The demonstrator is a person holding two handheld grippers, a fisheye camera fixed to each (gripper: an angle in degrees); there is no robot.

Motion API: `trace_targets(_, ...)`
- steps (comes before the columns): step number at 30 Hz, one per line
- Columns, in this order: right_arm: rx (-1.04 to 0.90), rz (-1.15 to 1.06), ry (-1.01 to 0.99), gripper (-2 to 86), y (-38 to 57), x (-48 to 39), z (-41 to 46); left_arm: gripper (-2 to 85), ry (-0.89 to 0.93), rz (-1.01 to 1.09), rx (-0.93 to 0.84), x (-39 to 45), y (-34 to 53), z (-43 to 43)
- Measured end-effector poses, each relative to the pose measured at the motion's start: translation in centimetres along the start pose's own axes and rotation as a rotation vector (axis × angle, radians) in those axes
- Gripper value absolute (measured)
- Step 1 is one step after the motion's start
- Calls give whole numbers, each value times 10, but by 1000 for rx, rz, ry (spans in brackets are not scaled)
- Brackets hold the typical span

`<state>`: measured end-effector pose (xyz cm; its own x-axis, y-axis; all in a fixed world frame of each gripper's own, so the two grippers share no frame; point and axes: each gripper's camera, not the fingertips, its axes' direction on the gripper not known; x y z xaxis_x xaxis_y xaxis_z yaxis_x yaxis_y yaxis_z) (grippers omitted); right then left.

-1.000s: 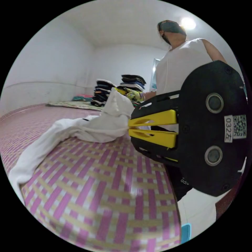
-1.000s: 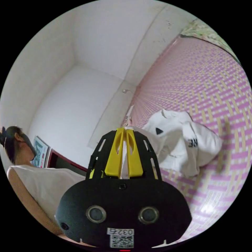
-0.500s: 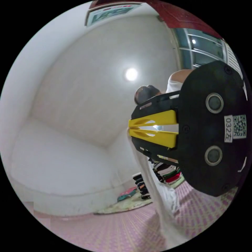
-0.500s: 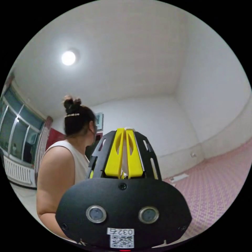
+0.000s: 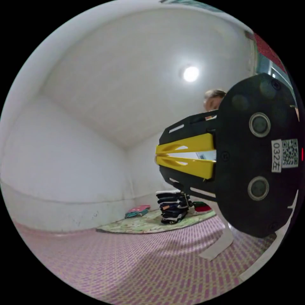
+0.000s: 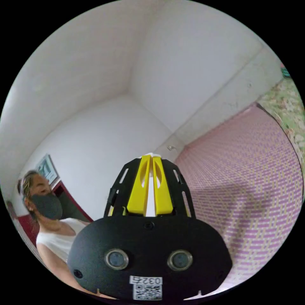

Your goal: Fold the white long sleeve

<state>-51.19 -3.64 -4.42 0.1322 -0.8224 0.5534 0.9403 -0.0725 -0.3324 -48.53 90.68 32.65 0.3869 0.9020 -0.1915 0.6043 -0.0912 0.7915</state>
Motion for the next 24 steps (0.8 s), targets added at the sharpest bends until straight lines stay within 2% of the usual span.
trace_targets(1,-50,81,72,-10,-11,29,17,-9,12,-72,43,-22,-20,-3)
trace_targets(3,-57,129,49,-10,-30,48,35,-10,-73,-30,27,-15,-53,7)
trace_targets(5,-21,75,18,-10,-55,28,44,-10,-94,94,14,22,-78,24)
trace_targets(7,27,-118,8,-10,-81,-32,45,-10,3,253,0,74,-90,43)
trace_targets(10,43,-246,-4,-10,-82,-88,41,-10,-58,392,-69,123,-80,54)
trace_targets(14,13,-248,41,-10,-39,-99,40,-10,-163,392,-138,113,-41,41)
trace_targets(18,-92,-44,144,-10,63,-41,42,-11,-298,252,-212,22,28,-12)
trace_targets(20,-143,119,248,-10,125,3,41,-10,-408,93,-257,-45,68,-38)
trace_targets(22,-240,381,356,-10,214,67,40,-10,-602,-173,-293,-146,130,-75)
trace_targets(24,-306,553,425,-9,277,108,40,-9,-610,-388,-276,-219,177,-104)
